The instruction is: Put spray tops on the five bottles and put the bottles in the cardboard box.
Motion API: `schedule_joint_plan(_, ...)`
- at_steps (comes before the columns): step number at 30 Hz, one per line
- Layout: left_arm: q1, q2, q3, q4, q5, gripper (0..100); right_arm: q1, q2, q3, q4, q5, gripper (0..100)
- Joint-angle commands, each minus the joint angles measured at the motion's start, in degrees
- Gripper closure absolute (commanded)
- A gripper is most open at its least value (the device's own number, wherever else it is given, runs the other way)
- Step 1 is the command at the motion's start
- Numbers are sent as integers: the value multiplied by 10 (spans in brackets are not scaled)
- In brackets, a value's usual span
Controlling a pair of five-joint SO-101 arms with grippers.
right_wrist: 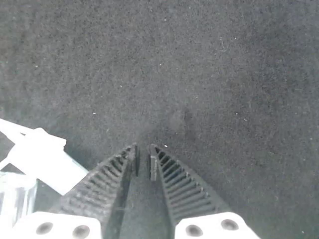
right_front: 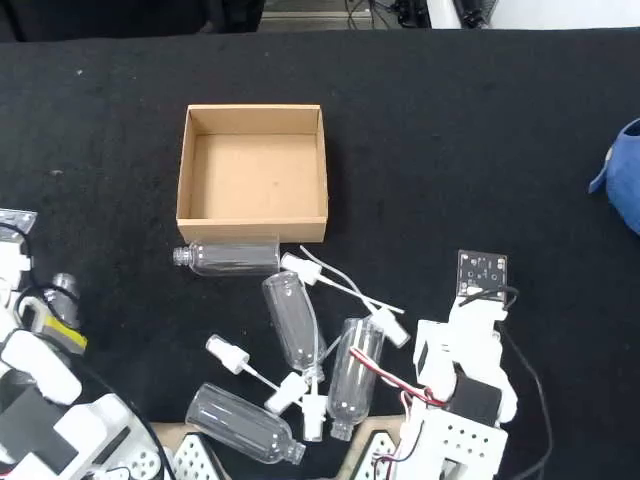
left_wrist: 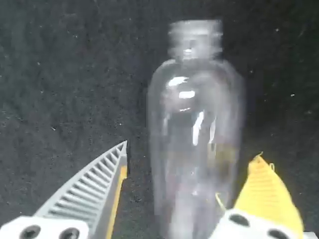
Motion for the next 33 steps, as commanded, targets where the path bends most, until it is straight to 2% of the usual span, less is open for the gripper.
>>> schedule_joint_plan(1,-2,-3,-1,-5,-11,773,11,-41,-4,2,0,983)
schedule_joint_plan(10,-1,-3,72,-48,-101,791,11,-41,-4,2,0,983)
schedule_joint_plan(14,-3,-10,89,-91,-101,793,11,-41,-4,2,0,983)
schedule_joint_plan(16,-17,-11,78,-77,-105,838,11,-41,-4,2,0,983)
schedule_joint_plan(19,-23,-9,48,-48,-105,983,11,-41,-4,2,0,983)
schedule_joint_plan(21,-10,-10,42,-36,-105,943,11,-41,-4,2,0,983)
schedule_joint_plan(25,25,-10,36,-2,-105,972,11,-41,-4,2,0,983)
schedule_joint_plan(28,34,-10,26,21,-147,905,11,-41,-4,2,0,983)
schedule_joint_plan(33,37,-5,-32,58,-174,700,11,-41,-4,2,0,983)
